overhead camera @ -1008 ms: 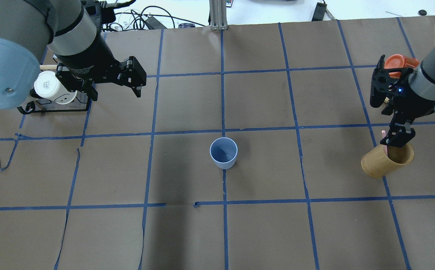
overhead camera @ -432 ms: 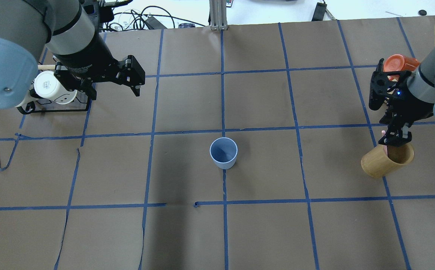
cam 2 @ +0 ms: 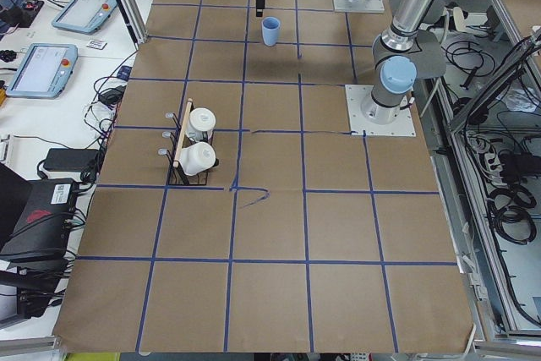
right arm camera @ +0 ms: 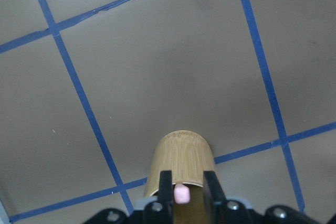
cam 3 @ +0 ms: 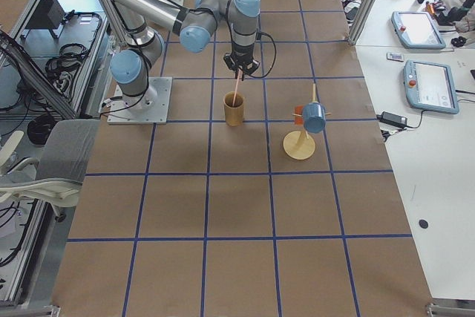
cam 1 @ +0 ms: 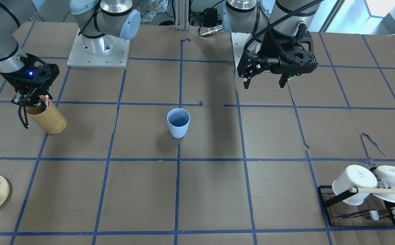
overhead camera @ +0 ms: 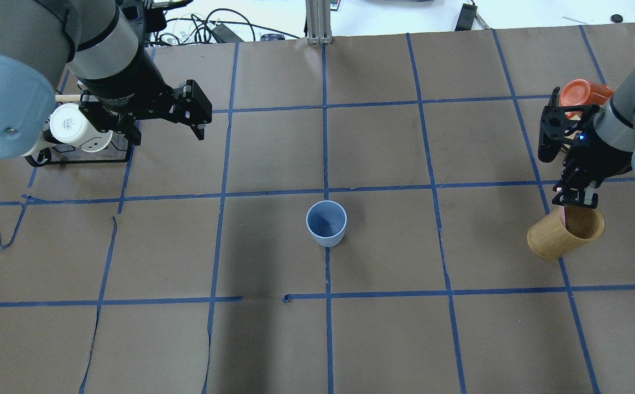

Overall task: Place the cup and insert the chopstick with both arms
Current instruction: 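Lower the right gripper and pinch the pink chopstick in the bamboo cup, then lift the pink chopstick out of the bamboo cup with the right gripper, then carry the chopstick over the blue cup with the right gripper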

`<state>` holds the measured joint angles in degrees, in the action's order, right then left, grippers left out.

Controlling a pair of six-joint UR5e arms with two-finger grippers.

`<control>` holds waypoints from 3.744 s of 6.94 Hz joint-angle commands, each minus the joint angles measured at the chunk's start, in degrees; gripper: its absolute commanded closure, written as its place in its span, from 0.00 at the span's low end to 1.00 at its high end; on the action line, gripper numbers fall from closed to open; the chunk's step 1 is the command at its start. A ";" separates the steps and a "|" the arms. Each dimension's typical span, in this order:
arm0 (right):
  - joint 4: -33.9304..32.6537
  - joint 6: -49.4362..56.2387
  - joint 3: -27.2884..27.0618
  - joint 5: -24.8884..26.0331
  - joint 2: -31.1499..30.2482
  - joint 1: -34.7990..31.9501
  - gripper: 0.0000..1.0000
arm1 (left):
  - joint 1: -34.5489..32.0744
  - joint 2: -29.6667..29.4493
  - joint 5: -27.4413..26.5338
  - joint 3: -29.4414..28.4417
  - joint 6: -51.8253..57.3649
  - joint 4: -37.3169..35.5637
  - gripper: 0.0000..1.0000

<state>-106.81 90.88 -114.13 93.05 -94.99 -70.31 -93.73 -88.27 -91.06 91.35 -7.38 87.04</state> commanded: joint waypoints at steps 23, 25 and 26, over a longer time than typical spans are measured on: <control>-14.91 -72.86 13.14 -13.78 5.33 -40.34 1.00 | -0.05 0.03 0.00 -0.12 0.09 0.06 0.00; -14.92 -72.78 13.14 -13.77 6.83 -40.35 1.00 | -0.05 0.03 0.00 -0.12 0.00 0.06 0.00; -14.83 -72.60 13.14 -13.77 7.44 -40.52 1.00 | -0.05 0.03 -0.09 -0.12 0.00 0.06 0.00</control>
<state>-121.70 18.15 -100.98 79.28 -88.38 -110.70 -93.78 -88.24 -91.07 91.23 -7.37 87.10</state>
